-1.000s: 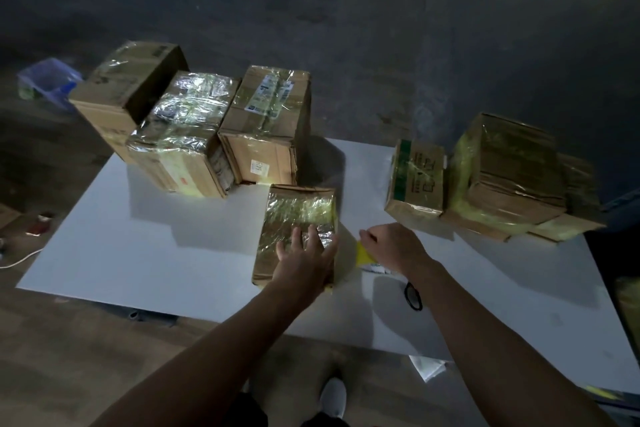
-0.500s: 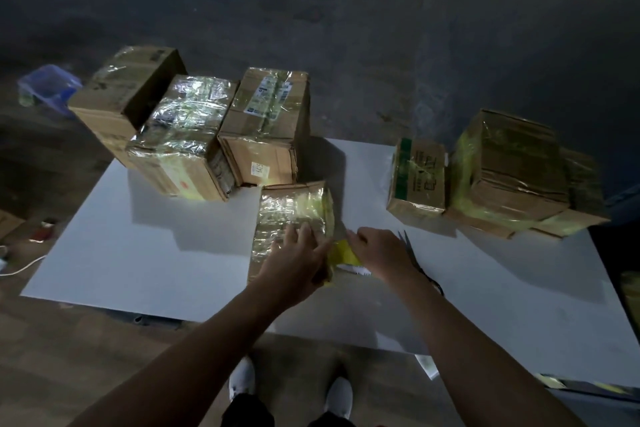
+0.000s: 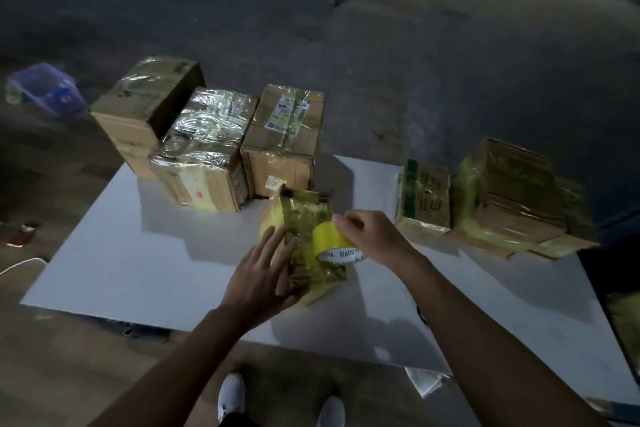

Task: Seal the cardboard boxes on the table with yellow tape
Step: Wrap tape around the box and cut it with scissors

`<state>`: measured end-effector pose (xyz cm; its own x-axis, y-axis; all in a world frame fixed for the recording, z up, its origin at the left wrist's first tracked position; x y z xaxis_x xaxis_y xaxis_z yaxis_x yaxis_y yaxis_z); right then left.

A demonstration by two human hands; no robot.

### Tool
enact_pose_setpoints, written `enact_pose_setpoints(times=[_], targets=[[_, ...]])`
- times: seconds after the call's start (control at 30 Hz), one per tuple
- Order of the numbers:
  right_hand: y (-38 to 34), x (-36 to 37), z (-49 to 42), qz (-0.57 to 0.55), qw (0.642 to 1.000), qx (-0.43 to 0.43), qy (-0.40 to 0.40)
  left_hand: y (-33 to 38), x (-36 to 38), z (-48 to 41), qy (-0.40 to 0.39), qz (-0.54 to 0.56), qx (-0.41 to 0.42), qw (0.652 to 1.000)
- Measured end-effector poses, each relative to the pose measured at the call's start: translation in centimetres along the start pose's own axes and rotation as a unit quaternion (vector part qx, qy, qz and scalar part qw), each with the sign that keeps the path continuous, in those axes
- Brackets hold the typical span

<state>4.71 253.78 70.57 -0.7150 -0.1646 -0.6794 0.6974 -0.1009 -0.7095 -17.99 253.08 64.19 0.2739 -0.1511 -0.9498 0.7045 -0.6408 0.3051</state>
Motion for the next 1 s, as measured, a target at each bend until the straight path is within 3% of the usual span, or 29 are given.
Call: enact_pose_setpoints(times=[0.1,0.4,0.6,0.7,0.8,1.0], targets=[[-1.7,0.3,-0.4,0.05,0.999,0.008,0.014,-1.5,-0.6,-0.3,-0.015,-0.064,0.035,0.997],[-5.0,2.4,-1.3,0.213,0.977,-0.012,0.026,-3.2,-1.3,0.3,-0.068,-0.095,0.023,0.993],[-6.4,3.3,-2.3,0.161,0.987,-0.021,0.003,-1.7,-0.7,-0.9,-0.097,-0.119,0.031,0.988],[-5.6,3.1,-2.1,0.059,0.998,-0.014,0.001,-1.9,-0.3,-0.8,-0.122,-0.097,0.017,0.988],[-5.1,3.0,-1.7,-0.028,0.998,0.024,-0.05,-2.7,-0.1,-0.4,-0.138,-0.094,0.005,0.986],[-5.4,2.3,-1.9,0.116,0.993,-0.015,0.006,-3.1,-0.3,-0.3,-0.129,-0.103,0.014,0.986]])
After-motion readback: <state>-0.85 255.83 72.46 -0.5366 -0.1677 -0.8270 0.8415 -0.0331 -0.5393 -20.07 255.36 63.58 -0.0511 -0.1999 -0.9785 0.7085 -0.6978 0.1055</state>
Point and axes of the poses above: each hand's wrist, its own z-axis away from the middle knuckle, its own x-axis out of the palm, y = z × x, the point moved 2 cm from there along -z, towards the middle knuckle, and after that the axes turned 4 degrees about -y, right-handed, at the moved point
